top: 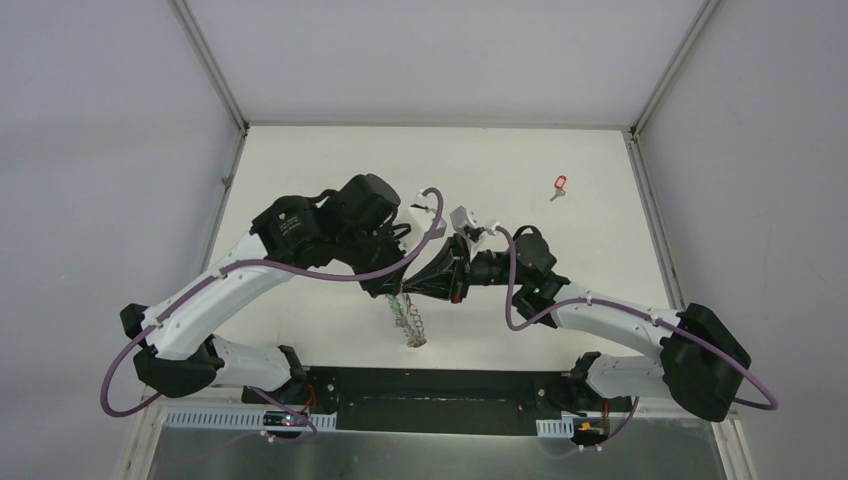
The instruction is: Put the keys on the keyring
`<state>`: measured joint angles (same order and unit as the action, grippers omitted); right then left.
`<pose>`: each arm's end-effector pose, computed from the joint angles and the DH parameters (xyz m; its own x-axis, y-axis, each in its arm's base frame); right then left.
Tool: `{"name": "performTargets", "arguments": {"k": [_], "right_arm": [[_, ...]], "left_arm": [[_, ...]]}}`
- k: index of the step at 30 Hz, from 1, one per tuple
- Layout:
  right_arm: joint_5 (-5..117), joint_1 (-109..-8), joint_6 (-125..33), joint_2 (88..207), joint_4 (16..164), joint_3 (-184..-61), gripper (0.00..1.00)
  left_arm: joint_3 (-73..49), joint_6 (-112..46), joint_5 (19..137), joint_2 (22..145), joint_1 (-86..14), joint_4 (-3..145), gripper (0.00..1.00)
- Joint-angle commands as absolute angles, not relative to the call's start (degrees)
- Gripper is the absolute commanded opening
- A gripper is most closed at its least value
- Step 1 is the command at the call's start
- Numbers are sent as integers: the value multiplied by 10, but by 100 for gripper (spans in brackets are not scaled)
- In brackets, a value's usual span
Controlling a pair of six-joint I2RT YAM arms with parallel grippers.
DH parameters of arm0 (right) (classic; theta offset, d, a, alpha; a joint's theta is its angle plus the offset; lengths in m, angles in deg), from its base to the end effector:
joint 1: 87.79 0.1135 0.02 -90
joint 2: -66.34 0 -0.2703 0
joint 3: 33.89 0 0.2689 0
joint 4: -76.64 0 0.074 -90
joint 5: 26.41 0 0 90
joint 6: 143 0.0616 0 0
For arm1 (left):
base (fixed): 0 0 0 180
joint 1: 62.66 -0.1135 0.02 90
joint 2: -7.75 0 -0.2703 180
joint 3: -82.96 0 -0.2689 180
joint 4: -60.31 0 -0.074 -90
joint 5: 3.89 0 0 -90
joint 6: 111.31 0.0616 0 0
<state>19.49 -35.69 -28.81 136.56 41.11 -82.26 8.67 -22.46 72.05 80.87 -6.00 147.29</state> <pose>0.1462 0.2575 0.2957 -0.2699 0.1324 -0.9538 -0.9553 -0.1608 0.2480 0.1227 -0.2137 0.4082 -0.4646 0.6707 -0.5782 0.8790 0.4285 -0.2092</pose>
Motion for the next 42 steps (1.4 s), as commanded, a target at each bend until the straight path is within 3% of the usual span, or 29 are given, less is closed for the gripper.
{"name": "performTargets", "arguments": {"k": [1, 5, 11, 16, 29, 32, 42], "right_arm": [[170, -352, -283, 1367, 378, -852, 0], [173, -353, -288, 1362, 378, -848, 0], [198, -352, -303, 1335, 380, -833, 0], [208, -352, -311, 1316, 381, -823, 0], [207, -352, -311, 1301, 373, -818, 0], [206, -353, -309, 1299, 369, -818, 0], [192, -352, -300, 1302, 354, -816, 0]], "left_arm": [[85, -235, 710, 797, -56, 1437, 0], [76, -234, 710, 783, -56, 1421, 0], [34, -238, 711, 732, -56, 1367, 35], [-64, -252, 716, 642, -56, 1258, 47], [-319, -212, 675, 400, -55, 980, 50], [-346, -190, 670, 382, -55, 958, 44], [-392, -184, 680, 396, -56, 877, 38]]}}
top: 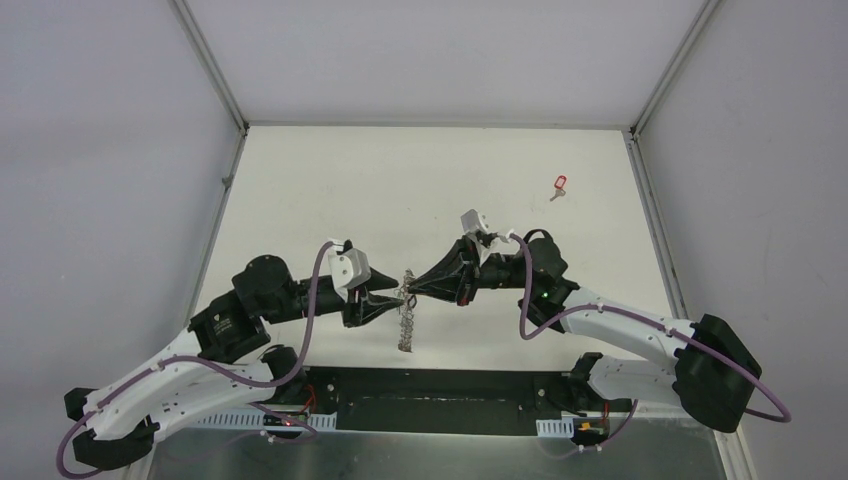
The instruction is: Put the keys on the keyring
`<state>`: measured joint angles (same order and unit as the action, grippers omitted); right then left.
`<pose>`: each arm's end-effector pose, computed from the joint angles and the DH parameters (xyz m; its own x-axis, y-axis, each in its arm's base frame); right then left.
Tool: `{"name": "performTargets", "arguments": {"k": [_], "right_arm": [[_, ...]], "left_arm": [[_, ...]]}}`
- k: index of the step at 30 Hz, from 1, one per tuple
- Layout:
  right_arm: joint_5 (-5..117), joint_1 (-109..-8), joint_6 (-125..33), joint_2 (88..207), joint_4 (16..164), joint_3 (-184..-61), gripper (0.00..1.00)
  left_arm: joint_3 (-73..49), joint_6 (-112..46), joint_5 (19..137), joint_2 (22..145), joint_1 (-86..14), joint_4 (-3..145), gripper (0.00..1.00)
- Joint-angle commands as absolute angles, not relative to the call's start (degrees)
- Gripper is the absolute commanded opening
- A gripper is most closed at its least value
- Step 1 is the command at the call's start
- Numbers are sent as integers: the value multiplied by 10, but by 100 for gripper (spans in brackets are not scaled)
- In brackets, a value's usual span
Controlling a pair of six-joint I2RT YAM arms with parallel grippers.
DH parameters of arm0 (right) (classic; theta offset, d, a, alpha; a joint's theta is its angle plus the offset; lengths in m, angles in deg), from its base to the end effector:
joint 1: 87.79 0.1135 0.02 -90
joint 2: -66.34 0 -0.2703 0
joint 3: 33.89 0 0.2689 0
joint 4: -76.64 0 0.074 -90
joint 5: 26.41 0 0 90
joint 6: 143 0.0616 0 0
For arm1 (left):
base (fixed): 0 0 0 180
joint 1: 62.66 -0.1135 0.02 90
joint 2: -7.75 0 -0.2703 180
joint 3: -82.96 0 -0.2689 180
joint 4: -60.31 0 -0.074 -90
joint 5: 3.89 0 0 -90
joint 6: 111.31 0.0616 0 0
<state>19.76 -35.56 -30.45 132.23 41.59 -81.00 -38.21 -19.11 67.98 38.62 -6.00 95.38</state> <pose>0.1365 0.2458 0.3068 -0.2164 0.1725 -0.9610 -0.9685 -0.1622 0.1889 0.0703 -0.1417 0.3619 -0.0310 0.1135 -0.9931 0.9656 0.2602 -0.0004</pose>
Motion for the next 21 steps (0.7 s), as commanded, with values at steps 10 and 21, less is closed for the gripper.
{"name": "performTargets", "arguments": {"k": [10, 21], "right_arm": [[195, -352, -301, 1297, 353, -815, 0], [204, -352, -307, 1287, 356, -811, 0]], "left_arm": [[-402, -186, 677, 419, -56, 860, 15], [-400, -193, 693, 410, -56, 906, 34]]}}
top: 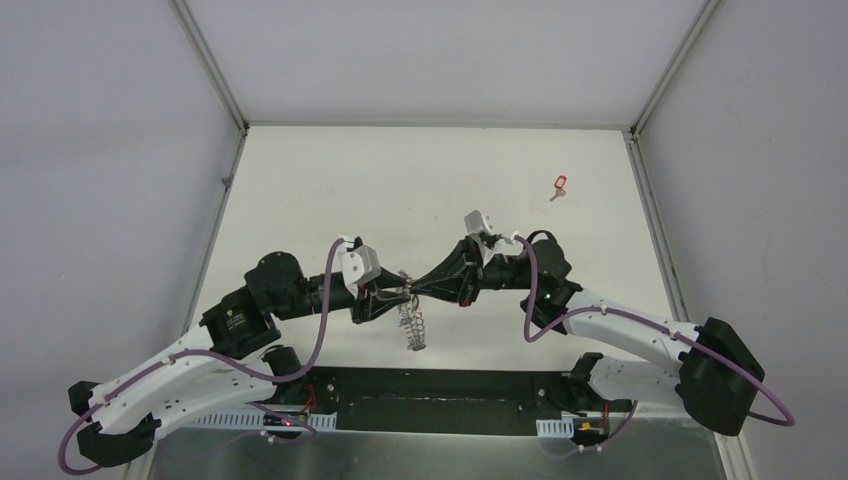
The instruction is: Put the keys on the keyring
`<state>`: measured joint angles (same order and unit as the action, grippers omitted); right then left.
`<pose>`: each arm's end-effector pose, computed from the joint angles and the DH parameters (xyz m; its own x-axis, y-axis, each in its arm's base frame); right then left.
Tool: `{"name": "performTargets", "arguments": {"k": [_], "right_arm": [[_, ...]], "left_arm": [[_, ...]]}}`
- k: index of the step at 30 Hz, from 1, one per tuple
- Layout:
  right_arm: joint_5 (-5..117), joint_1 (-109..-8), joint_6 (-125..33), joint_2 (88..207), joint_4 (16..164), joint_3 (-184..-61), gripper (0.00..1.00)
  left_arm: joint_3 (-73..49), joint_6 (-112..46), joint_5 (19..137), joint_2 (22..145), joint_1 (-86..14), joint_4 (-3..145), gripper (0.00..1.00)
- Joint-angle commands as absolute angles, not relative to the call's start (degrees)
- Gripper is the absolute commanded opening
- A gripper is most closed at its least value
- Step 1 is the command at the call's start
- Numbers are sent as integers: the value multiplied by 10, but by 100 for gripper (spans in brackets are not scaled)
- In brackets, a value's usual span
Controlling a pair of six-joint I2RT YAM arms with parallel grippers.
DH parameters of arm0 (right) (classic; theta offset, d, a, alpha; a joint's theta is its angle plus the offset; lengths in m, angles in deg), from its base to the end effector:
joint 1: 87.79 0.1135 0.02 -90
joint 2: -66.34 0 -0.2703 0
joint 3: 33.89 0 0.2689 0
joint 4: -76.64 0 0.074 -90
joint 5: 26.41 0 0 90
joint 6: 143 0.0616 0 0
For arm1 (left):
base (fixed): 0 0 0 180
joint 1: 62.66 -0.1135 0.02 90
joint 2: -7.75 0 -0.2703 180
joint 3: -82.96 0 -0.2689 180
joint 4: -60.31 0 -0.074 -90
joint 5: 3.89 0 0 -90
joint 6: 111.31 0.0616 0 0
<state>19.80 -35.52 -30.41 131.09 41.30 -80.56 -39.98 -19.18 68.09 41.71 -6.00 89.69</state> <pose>0.1336 0.2424 0.3097 -0.2070 0.1856 -0.9606 -0.9703 -0.1649 0.1773 0.0802 -0.1566 0.3555 -0.0243 0.1012 -0.9946 0.9650 0.2622 0.0031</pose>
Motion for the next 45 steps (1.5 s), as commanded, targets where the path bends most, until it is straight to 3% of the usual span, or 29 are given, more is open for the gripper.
{"name": "performTargets", "arguments": {"k": [1, 6, 17, 22, 27, 31, 37, 45], "right_arm": [[205, -352, -306, 1286, 356, -811, 0], [209, -352, -307, 1285, 356, -811, 0], [212, -352, -308, 1283, 356, -811, 0], [212, -352, -307, 1282, 356, -812, 0], [211, -352, -308, 1284, 356, -811, 0], [212, -353, -307, 1284, 355, -810, 0], [215, -352, -307, 1280, 355, -805, 0], [215, -352, -308, 1280, 355, -804, 0]], "left_arm": [[-400, -192, 694, 409, -56, 912, 34], [-404, -199, 687, 405, -56, 930, 34], [-414, -207, 665, 428, -56, 936, 10], [-410, -210, 657, 445, -56, 938, 9], [-403, -211, 650, 466, -55, 937, 15], [-402, -227, 643, 479, -56, 935, 26], [-412, -230, 664, 437, -56, 935, 51], [-410, -229, 685, 385, -55, 935, 48]]}}
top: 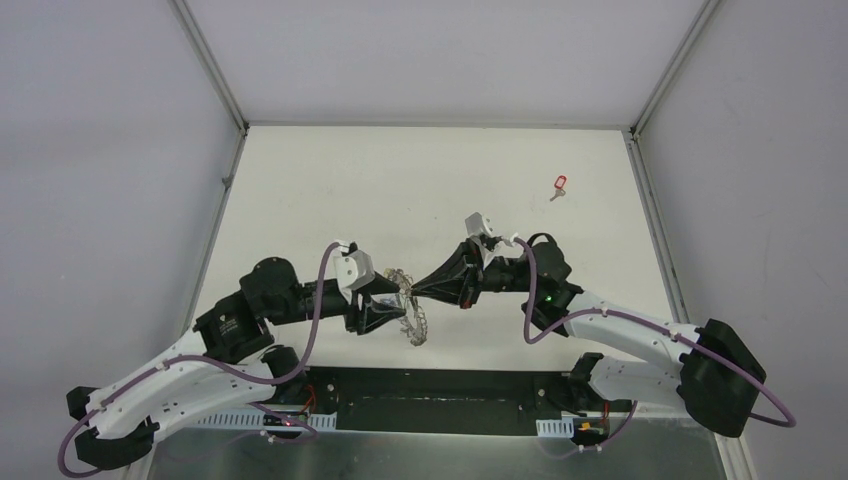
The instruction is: Put the keys on the keyring
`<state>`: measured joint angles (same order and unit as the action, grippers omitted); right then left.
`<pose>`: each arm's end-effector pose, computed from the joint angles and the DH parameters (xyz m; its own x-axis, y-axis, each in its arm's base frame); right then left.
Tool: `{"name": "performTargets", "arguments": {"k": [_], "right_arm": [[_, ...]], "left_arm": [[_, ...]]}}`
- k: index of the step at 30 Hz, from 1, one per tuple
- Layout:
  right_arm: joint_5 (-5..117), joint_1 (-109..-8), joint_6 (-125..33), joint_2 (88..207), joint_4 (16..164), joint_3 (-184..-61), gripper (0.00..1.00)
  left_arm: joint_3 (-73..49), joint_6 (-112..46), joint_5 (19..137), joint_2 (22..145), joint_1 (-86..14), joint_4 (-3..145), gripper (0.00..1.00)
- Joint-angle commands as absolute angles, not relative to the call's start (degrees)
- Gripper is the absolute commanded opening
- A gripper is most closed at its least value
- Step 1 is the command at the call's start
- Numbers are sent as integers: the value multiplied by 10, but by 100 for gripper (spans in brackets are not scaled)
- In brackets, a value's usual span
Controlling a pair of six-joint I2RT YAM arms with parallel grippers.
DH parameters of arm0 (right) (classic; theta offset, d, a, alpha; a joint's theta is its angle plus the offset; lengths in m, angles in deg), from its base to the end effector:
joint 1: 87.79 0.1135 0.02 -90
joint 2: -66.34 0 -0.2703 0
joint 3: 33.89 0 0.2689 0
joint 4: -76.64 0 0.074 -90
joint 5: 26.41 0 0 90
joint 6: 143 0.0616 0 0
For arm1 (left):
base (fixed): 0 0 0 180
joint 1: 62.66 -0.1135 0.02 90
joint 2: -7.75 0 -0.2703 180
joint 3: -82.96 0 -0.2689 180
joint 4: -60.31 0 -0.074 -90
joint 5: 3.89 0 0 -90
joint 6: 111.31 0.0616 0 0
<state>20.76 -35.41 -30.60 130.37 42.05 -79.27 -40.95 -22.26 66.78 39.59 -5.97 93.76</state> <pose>0.1323 0.2402 0.3032 -0.2184 0.1744 -0.9601 -0.9699 -0.1477 0.1938 0.0741 -0.1499 0.3454 -0.1038 0.1295 -0.9861 0.9665 0.2473 -0.0693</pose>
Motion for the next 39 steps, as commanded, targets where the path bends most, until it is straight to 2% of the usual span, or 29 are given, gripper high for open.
{"name": "performTargets", "arguments": {"k": [1, 8, 12, 16, 22, 26, 28, 34, 39], "right_arm": [[215, -352, -308, 1281, 355, -804, 0], [215, -352, -307, 1280, 355, -805, 0], [216, -353, -308, 1281, 356, -806, 0], [217, -353, -306, 1282, 357, -806, 0], [218, -353, -306, 1281, 357, -805, 0], [219, -352, -307, 1281, 357, -804, 0], [219, -352, -306, 1282, 357, -804, 0], [218, -353, -306, 1283, 357, -804, 0], [219, -352, -305, 1281, 357, -803, 0]], "left_arm": [[-409, -230, 686, 384, -55, 936, 47], [-392, -234, 682, 408, -56, 935, 28], [-382, -237, 676, 420, -56, 933, 21], [-377, -242, 670, 428, -56, 923, 21], [-373, -246, 678, 423, -56, 912, 25], [-369, -244, 684, 416, -56, 912, 36], [-369, -244, 685, 412, -56, 911, 37], [-367, -248, 669, 421, -55, 897, 35], [-369, -245, 665, 431, -55, 889, 30]]}}
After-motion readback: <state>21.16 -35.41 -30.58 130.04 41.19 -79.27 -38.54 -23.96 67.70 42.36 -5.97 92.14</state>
